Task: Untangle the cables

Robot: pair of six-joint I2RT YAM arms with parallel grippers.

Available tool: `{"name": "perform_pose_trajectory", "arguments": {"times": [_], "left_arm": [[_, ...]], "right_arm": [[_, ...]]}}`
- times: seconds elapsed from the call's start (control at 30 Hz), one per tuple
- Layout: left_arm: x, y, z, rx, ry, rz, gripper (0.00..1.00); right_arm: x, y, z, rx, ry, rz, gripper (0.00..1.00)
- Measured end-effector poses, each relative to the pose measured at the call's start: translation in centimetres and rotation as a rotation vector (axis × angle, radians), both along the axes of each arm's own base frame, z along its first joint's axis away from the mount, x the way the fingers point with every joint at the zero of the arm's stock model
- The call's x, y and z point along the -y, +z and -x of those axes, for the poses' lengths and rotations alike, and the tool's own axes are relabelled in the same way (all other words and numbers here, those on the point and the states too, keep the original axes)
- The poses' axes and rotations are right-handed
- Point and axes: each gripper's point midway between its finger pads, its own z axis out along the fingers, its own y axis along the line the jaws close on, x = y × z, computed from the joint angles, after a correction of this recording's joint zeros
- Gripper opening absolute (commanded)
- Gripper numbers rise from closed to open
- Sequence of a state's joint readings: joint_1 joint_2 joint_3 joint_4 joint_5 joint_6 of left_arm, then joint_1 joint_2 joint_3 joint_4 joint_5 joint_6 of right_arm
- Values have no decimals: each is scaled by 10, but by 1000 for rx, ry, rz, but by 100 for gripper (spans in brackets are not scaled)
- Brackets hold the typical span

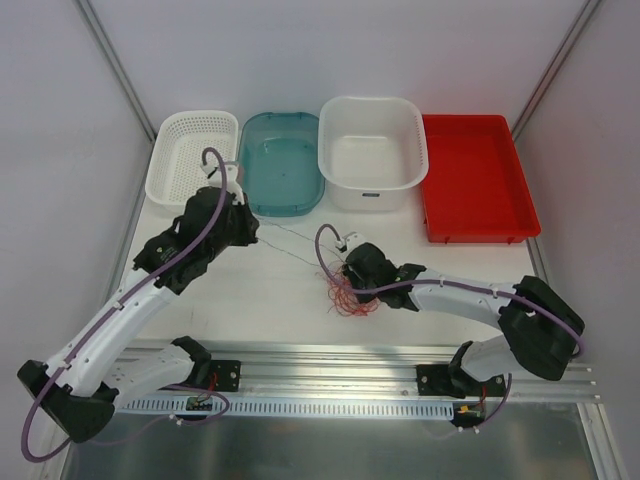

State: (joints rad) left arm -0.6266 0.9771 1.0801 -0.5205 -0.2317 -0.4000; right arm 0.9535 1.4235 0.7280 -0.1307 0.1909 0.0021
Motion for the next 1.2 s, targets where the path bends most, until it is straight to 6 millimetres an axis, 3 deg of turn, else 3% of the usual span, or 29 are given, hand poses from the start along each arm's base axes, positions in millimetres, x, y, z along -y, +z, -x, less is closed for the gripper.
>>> {"name": "perform_pose_trajectory", "arguments": {"times": [0.37,0.6,0.73,0.93,1.0,1.03,1.2], "left_arm": [[-98,4,-9,3,288,-123,0],[-133,25,-8,29,397,-153,0],[-136,36,-7,50,408,-133,0],[-116,54,-4,66,309,-55,0],[-108,64,-2,78,271,-26,0],[-104,71,-1,85,249,-10,0],[-88,110,-5,144,176,55,0]], "right_arm": [[94,-6,-19,-20,-336,53,18],[130,-1,-15,-43,-475,48,22],[137,6,-13,-42,-505,27,27],[132,16,-9,-43,-488,-25,41],[130,20,-6,-49,-477,-37,51],[129,22,-5,-53,-466,-44,63],[117,53,-9,-27,-406,-104,78]]}}
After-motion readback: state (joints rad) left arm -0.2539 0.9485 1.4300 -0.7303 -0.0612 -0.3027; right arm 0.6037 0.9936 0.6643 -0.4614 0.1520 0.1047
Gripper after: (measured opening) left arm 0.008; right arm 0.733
